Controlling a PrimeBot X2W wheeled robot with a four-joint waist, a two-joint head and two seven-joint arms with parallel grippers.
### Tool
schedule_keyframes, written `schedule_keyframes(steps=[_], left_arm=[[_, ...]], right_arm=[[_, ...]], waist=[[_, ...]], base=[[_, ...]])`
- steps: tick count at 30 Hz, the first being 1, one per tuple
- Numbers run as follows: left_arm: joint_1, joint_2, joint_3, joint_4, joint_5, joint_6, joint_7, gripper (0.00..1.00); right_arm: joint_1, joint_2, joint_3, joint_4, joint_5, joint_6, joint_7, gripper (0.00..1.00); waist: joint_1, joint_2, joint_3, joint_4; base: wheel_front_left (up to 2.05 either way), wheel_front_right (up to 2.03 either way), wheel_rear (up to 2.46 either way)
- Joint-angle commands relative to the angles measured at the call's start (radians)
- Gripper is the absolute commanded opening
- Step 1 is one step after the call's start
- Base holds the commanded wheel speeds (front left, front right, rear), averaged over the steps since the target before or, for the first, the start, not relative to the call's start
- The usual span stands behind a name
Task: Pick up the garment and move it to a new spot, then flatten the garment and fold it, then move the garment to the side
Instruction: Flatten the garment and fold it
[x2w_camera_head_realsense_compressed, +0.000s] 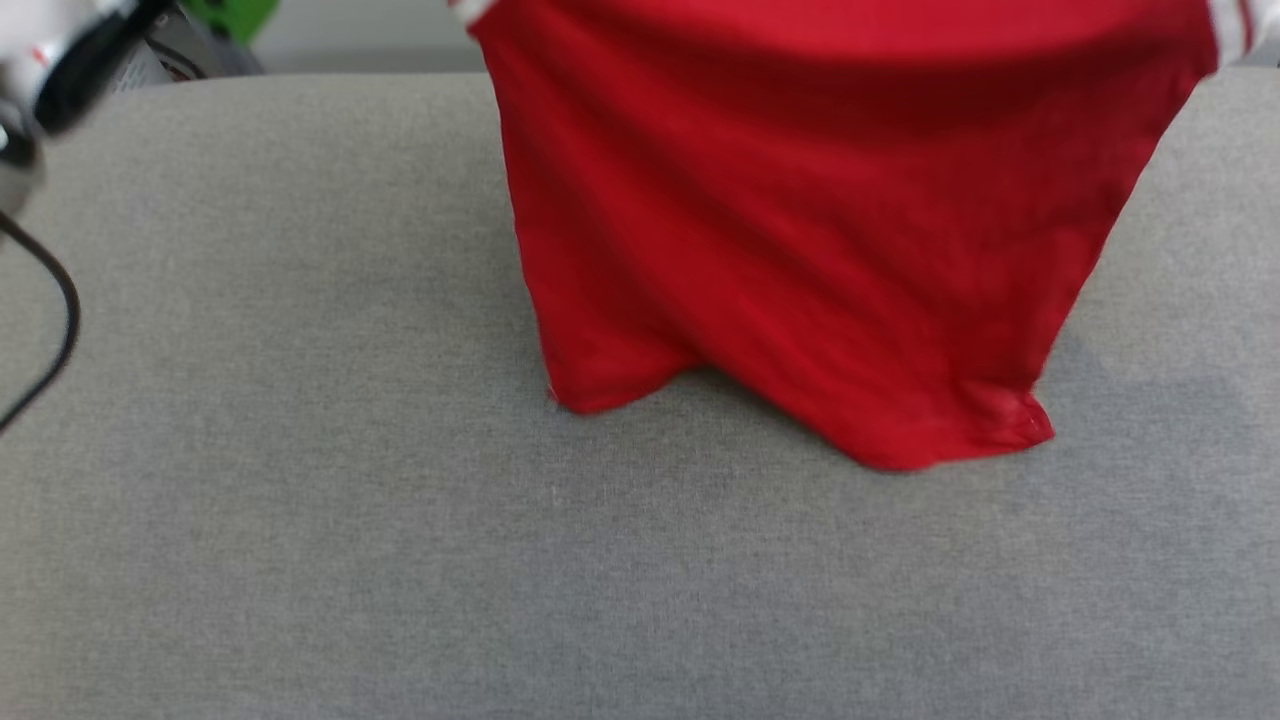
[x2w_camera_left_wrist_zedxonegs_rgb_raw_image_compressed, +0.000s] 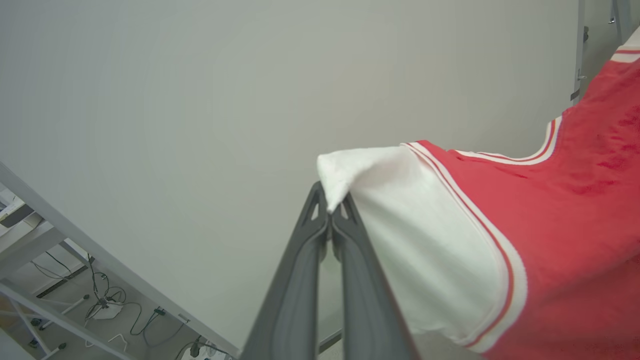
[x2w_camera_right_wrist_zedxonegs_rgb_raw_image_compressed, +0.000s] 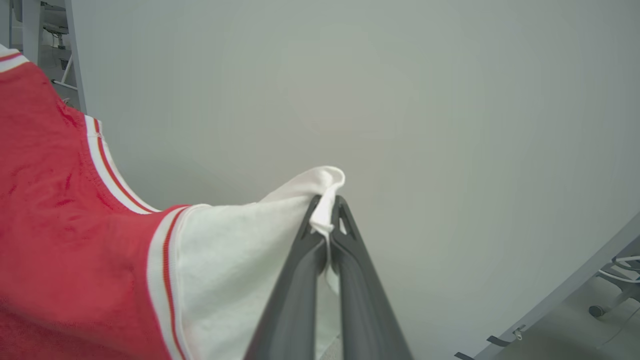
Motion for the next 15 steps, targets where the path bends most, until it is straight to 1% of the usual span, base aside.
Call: schedule_keyframes(steps=[1,7,10,15], left_arm=[[-0.054,-0.019,0.015,0.024,0.006,0.006,-0.008,0.0],[-0.22,-0.076,0.024,0.156,0.064,-0.018,-0.02,0.0],[-0.309,-0.117,0.035,0.239,0.078,-0.031,-0.041,0.0],[-0.464,-0.16,0.023,0.367,0.143,-0.053,-0.082,0.0]], right_arm=[[-0.071,0.022,0.001,0.022,-0.03,-0.001,0.003,0.0],[-0.323,0.107,0.031,0.162,-0.133,-0.001,-0.001,0.0],[-0.451,0.141,0.061,0.24,-0.168,-0.001,-0.006,0.0],[-0.651,0.194,0.095,0.374,-0.227,-0.001,-0.048,0.0]], waist=[[0.0,0.0,0.059,-0.018],[0.0,0.0,0.16,-0.036],[0.0,0.0,0.204,-0.041],[0.0,0.0,0.263,-0.054]], base=[[0.0,0.0,0.0],[0.0,0.0,0.0],[0.0,0.0,0.0],[0.0,0.0,0.0]])
